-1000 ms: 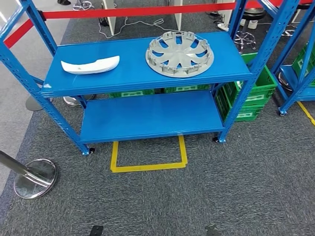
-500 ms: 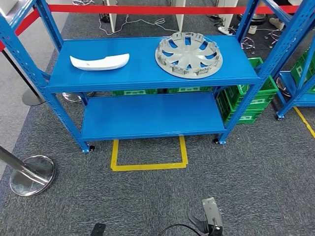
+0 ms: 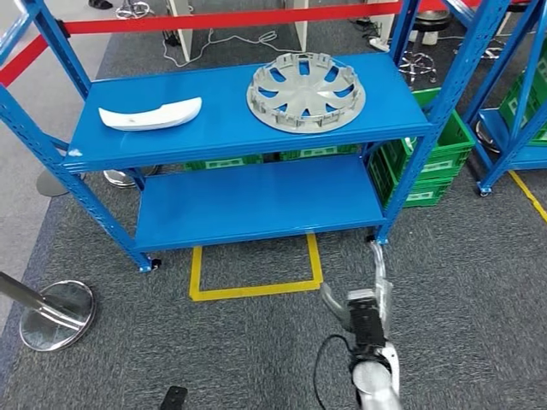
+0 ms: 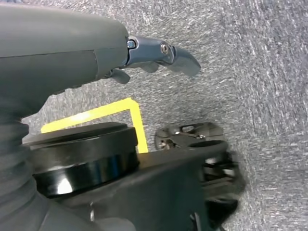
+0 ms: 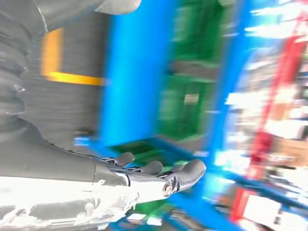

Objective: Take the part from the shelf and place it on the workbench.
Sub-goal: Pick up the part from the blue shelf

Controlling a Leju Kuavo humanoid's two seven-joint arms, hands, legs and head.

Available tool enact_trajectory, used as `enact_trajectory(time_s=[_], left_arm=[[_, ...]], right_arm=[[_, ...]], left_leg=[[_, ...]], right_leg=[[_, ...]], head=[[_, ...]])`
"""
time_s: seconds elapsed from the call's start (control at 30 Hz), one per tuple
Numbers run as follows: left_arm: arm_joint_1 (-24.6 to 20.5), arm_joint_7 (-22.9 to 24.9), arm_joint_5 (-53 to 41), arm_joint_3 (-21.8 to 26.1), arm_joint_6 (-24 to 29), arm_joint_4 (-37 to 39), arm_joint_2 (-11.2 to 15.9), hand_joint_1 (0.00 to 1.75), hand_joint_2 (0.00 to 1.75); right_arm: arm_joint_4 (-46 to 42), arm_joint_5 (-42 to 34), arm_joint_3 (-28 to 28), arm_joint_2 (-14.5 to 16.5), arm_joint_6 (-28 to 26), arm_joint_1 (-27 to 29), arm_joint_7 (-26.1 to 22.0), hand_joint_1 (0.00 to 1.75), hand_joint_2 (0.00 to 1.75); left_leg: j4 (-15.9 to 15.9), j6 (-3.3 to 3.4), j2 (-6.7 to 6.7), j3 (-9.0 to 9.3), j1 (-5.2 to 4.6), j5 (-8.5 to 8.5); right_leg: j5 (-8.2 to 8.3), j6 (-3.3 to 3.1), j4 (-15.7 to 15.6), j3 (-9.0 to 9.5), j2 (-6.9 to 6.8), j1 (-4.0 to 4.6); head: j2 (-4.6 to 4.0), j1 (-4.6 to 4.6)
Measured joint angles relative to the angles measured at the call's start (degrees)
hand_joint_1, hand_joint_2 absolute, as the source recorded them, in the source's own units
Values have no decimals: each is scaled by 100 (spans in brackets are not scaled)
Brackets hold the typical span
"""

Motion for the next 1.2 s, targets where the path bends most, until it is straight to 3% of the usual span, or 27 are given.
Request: enact_trajectory(time_s=[0.03, 0.07, 0.1, 0.17, 0.2, 0.27, 0.37, 0.43, 0.5, 0.53, 0.57, 0.6, 0.67, 0.73, 0.83, 0.9, 1.0, 1.03, 1.07, 1.1, 1.2], left_arm=[[7, -1, -2, -10, 5, 0, 0, 0, 175], [17, -2, -3, -22, 10, 0, 0, 0, 175], [23, -4, -3, -33, 14, 0, -1, 0, 175], [18, -11, -2, -52, 19, 0, -4, 0, 175], [9, -14, -2, -58, 21, 0, -10, 0, 175], [0, -16, 1, -64, 24, 0, -27, 0, 175], [10, -4, 13, -62, 36, 0, -48, 0, 175], [11, 0, 23, -61, 39, 0, -58, 0, 175], [11, 0, 43, -58, 42, 1, -60, 0, 175], [12, 0, 53, -57, 43, 1, -61, 0, 175], [13, 0, 61, -55, 43, 1, -63, 0, 175], [14, 0, 63, -54, 42, 2, -66, 0, 175], [15, 0, 63, -53, 37, 2, -74, 0, 175], [15, 1, 65, -53, 36, 1, -80, 0, 175], [13, 5, 94, -52, 40, 0, -80, 0, 175], [10, -2, 126, -51, 47, 0, -80, 0, 175], [10, -20, 166, -41, 56, 0, -81, 0, 175], [10, -21, 174, -35, 56, 0, -81, 0, 175], [10, -22, 177, -29, 56, 0, -81, 0, 175], [9, -23, 179, -24, 56, 0, -81, 0, 175], [5, -25, 176, -20, 56, 1, -83, 0, 175]], right_arm=[[-307, 31, 308, -33, -113, 56, -10, 0, 175], [-573, 63, 570, -65, -198, 106, -23, 0, 175], [-813, 94, 807, -97, -258, 146, -38, 0, 175], [-1224, 158, 1213, -162, -347, 200, -65, 0, 175], [-1398, 191, 1377, -195, -401, 222, -84, 0, 175], [-1700, 262, 1653, -267, -550, 276, -146, 0, 175], [-2066, 319, 1963, -364, -767, 356, -215, 0, 175], [-2266, 337, 2120, -434, -834, 383, -217, 0, 175], [-2385, 357, 2222, -506, -871, 405, -197, 0, 175], [-2418, 373, 2264, -545, -882, 415, -164, 0, 175], [-2440, 396, 2306, -588, -890, 423, -114, 0, 175], [-2454, 423, 2348, -629, -892, 428, -52, 0, 175], [-2461, 463, 2425, -703, -897, 435, 69, 0, 175], [-2461, 461, 2475, -756, -913, 457, 145, 0, 175], [-2463, 421, 2497, -825, -947, 529, 241, 0, 175], [-2475, 410, 2501, -862, -946, 557, 315, 0, 175], [-2488, 419, 2518, -914, -909, 585, 404, 0, 175], [-2488, 421, 2522, -932, -898, 596, 423, 0, 175], [-2488, 424, 2523, -948, -891, 604, 438, 0, 175], [-2488, 433, 2526, -962, -884, 607, 463, 0, 175], [-2484, 493, 2557, -994, -836, 604, 572, 0, 175]], left_leg=[[201, -12, 0, -112, 3, -24], [208, -16, 0, -125, 4, 59], [5, -13, 0, -30, 7, 235], [-716, 2, 6, 334, 15, 617], [-1033, 31, 5, 493, 18, 710], [-1310, 109, -1, 616, 13, 717], [-1347, 237, -7, 619, 18, 723], [-1361, 297, -3, 628, 31, 730], [-1361, 326, -2, 630, 24, 723], [-1360, 330, -3, 634, 20, 720], [-1360, 334, -6, 643, 17, 715], [-1360, 334, -10, 659, 15, 709], [-1359, 313, -19, 695, 11, 687], [-1346, 262, -23, 703, -8, 671], [-1360, 171, -22, 695, -8, 676], [-1206, 107, -15, 624, 0, 546], [-211, 42, -7, 138, 12, 48], [97, 31, -7, -20, 17, -43], [240, 26, -7, -102, 20, -32], [150, 26, -7, -68, 25, 96], [-895, 45, 1, 443, 43, 640]], right_leg=[[-2, -3, 0, 0, -18, 2], [-3, -3, 1, 1, -28, 2], [-4, -1, 1, 4, -30, 1], [-15, 25, 10, 12, -27, 12], [-22, 50, 20, 5, -25, 26], [-21, 110, 17, -10, -25, 54], [-81, 197, 64, -39, -38, 41], [-364, 237, 539, -255, -44, 37], [-703, 253, 1299, -610, -46, 38], [-764, 254, 1547, -732, -46, 39], [-717, 251, 1594, -761, -46, 39], [-565, 241, 1412, -678, -46, 39], [-181, 212, 655, -307, -46, 39], [-19, 182, 117, -39, -38, 46], [-15, 109, 14, -3, -22, 59], [4, 43, -14, 9, -29, 39], [4, -11, -27, 14, -52, 27], [1, -14, -27, 14, -56, 27], [1, -15, -26, 15, -57, 27], [-1, -13, -26, 19, -54, 25], [-17, 28, -13, 33, -32, 34]], head=[[0, -4], [0, -3], [0, -4], [0, -9], [0, -14], [0, -12], [0, 8], [0, 40], [0, 68], [0, 71], [0, 76], [0, 78], [0, 81], [0, 80], [0, 75], [0, 60], [0, 30], [0, 31], [0, 30], [0, 30], [0, 18]])
